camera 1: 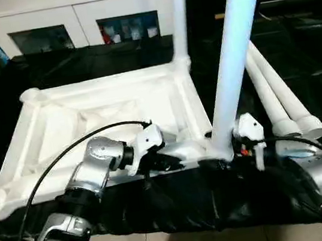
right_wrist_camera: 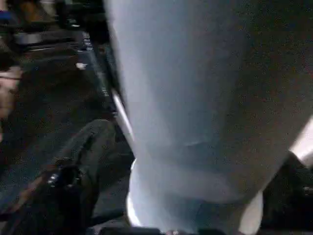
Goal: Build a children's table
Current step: Rotate leg to tighten
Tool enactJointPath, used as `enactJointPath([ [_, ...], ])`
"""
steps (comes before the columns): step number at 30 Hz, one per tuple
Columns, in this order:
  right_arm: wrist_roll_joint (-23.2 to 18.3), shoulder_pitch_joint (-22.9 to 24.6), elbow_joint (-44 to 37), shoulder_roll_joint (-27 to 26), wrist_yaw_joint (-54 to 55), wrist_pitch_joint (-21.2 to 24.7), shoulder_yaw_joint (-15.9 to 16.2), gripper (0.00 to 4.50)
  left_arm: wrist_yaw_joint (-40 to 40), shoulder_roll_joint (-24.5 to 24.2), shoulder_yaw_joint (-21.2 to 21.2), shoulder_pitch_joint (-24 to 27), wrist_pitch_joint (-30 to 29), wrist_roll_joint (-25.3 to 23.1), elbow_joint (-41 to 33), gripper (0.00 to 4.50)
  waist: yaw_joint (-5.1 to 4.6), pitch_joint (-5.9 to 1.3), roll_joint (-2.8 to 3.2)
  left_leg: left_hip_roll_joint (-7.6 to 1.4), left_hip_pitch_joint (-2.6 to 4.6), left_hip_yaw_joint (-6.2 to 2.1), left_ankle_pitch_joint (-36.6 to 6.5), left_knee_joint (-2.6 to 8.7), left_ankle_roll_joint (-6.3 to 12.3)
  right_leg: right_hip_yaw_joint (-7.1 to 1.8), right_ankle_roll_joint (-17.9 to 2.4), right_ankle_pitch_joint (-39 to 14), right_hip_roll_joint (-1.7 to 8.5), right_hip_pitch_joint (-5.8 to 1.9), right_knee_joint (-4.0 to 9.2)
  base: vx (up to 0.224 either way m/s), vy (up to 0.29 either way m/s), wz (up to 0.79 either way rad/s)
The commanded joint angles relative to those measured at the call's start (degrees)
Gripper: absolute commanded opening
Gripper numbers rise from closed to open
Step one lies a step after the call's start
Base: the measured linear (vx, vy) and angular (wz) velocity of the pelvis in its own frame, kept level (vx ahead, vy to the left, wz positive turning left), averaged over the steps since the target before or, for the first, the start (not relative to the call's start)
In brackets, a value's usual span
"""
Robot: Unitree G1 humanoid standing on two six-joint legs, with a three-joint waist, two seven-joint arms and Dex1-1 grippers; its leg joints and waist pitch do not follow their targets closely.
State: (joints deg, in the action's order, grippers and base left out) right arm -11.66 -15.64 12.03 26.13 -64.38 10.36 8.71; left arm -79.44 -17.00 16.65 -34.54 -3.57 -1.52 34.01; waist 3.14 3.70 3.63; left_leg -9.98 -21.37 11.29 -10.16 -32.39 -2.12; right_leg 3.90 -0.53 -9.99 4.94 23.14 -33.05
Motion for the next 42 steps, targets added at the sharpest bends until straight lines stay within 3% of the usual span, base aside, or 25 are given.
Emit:
enactJointPath([
  [1, -0.5, -0.1, -1.7, -0.2, -2.5, 1.8, 3.1, 3.8, -4.9, 1.0, 3.3, 0.3, 0.8, 1.8, -2.6, 0.0, 0.14, -3.23, -1.1, -3.47, 0.4, -1.23, -10.6, 3.22, 7.33, -2.54, -14.3, -11.5, 3.66, -2.91, 3.56, 0.0, 0.0, 0.0],
  [14, -0.3, -0.1, -2.3, 0.7, -4.4, 3.3, 4.7, 2.79, -6.3, 0.3, 3.8, 1.0, 0.7, 1.9, -3.4, 0.0, 0.42, -3.24, -1.34, -3.42, 0.45, -1.24, -9.8, 3.13, 7.13, -2.5, -14.1, -11.4, 3.69, -2.89, 3.49, 0.0, 0.0, 0.0],
  [21, -0.6, 0.6, -2.2, -1.5, -1.0, 4.3, 3.8, 2.74, -3.8, 1.3, 3.1, 0.6, -0.3, 1.4, -2.3, 0.0, 0.37, -3.22, -1.32, -3.32, 0.49, -1.22, -10.0, 3.09, 6.87, -2.47, -13.9, -12.3, 3.66, -2.88, 3.6, 0.0, 0.0, 0.0],
  [25, 1.7, 0.1, 0.3, -6.0, 8.8, 3.3, 1.6, 2.74, 3.9, 4.4, 1.7, -1.1, -2.4, 0.4, 0.2, 0.0, -0.03, -2.88, -1.27, -3.2, 0.57, -1.24, -12.4, 3.32, 5.13, -2.52, -12.9, -16.9, 3.71, -2.47, 4.12, 0.0, 0.0, 0.0],
  [27, 2.6, -0.4, 1.3, -7.3, 11.9, 2.9, 1.0, 2.73, 5.8, 5.3, 1.5, -1.6, -2.5, 0.0, 0.9, 0.0, -0.22, -2.89, -1.67, -3.05, 0.68, -1.51, -13.3, 3.49, 3.89, -2.46, -11.7, -20.6, 3.85, -2.64, 4.4, 0.0, 0.0, 0.0],
  [31, 3.5, -2.6, 5.3, -14.4, 25.3, 4.1, -2.5, 2.7, 15.7, 10.7, 0.3, -4.1, -5.8, -1.4, 3.9, 0.0, -0.88, -2.86, -1.48, -3.01, 0.91, -1.56, -14.6, 3.65, 2.62, -2.55, -11.3, -21.3, 3.74, -2.38, 4.66, 0.0, 0.0, 0.0],
  [34, 4.5, -3.8, 7.9, -19.0, 33.0, 3.5, -3.5, 2.69, 22.7, 14.9, -0.1, -6.0, -7.1, -2.5, 6.4, 0.0, -1.1, -2.94, -1.56, -2.93, 1.14, -1.41, -14.4, 3.57, 2.67, -2.67, -11.5, -20.2, 3.73, -2.11, 4.82, 0.0, 0.0, 0.0],
  [35, 4.8, -4.1, 8.7, -20.1, 34.9, 3.0, -3.7, 2.69, 24.8, 16.1, -0.4, -6.5, -7.4, -2.7, 7.2, 0.0, -1.04, -3.1, -1.75, -2.8, 0.93, -1.5, -14.1, 3.53, 3.1, -2.53, -11.4, -19.6, 3.73, -2.58, 4.7, 0.0, 0.0, 0.0],
  [37, 5.5, -4.7, 9.9, -21.5, 37.8, 2.2, -4.0, 2.69, 26.8, 17.4, -0.3, -6.9, -7.3, -3.2, 7.8, 0.0, -0.98, -3.19, -1.5, -2.86, 1.05, -1.35, -13.6, 3.45, 3.55, -2.63, -11.4, -18.7, 3.79, -2.32, 4.8, 0.0, 0.0, 0.0],
  [42, 6.8, -6.3, 12.8, -24.7, 45.1, 0.4, -6.1, 2.69, 31.3, 20.0, -0.2, -7.7, -7.0, -4.4, 9.4, 0.0, -0.91, -3.41, -1.37, -2.77, 0.88, -1.45, -13.6, 3.47, 3.65, -2.44, -11.4, -17.9, 3.74, -2.67, 4.7, 0.0, 0.0, 0.0],
])
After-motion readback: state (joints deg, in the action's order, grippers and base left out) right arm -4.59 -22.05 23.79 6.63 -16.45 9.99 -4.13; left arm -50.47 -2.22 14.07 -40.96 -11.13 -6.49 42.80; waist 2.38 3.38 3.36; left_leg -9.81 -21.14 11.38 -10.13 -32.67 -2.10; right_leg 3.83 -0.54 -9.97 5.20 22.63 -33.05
